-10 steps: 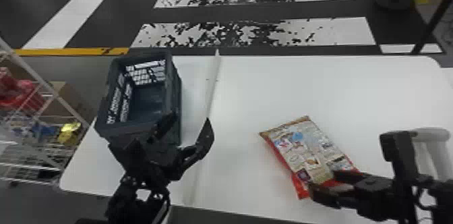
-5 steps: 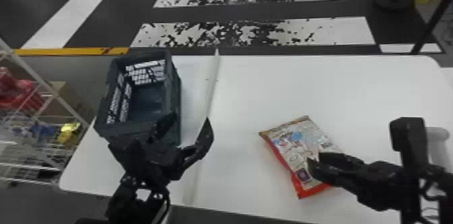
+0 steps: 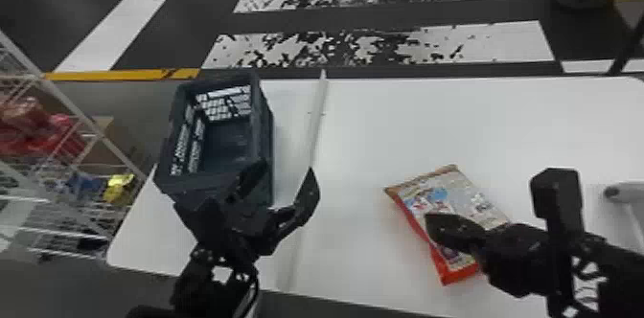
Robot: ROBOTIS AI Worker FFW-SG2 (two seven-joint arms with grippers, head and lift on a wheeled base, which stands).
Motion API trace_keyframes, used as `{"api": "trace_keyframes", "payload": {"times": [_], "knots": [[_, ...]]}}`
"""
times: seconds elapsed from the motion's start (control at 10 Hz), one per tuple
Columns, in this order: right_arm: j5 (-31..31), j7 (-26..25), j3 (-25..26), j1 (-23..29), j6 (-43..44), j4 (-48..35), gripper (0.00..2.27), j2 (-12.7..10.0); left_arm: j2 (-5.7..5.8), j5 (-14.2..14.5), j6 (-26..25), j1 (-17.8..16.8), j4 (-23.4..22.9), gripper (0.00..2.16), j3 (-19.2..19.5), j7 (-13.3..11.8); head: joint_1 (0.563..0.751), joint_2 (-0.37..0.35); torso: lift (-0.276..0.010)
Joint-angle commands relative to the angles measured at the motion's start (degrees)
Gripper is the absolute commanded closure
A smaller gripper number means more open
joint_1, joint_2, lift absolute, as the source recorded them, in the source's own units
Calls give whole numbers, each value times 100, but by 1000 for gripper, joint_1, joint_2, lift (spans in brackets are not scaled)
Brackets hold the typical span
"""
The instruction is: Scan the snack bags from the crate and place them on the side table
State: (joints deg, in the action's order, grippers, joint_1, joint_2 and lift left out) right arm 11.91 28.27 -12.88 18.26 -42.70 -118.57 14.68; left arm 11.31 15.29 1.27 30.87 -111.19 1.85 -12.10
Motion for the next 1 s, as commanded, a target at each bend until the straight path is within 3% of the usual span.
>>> {"api": "trace_keyframes", "payload": {"times": [0.0,0.5,0.9], "knots": [[-285,-6,-408,-252,530,449,2250,0,3,0,0,16,-26,39,-1,6,695,249,-81],[-1270,-147,-1296,-1026,1461,1891,2250,-114,12,0,-17,16,-43,39,-1,6,695,311,-81],[-1964,-964,-1437,-1307,1584,2312,2250,-202,3,0,-35,16,-43,39,-10,6,695,281,-81]]}}
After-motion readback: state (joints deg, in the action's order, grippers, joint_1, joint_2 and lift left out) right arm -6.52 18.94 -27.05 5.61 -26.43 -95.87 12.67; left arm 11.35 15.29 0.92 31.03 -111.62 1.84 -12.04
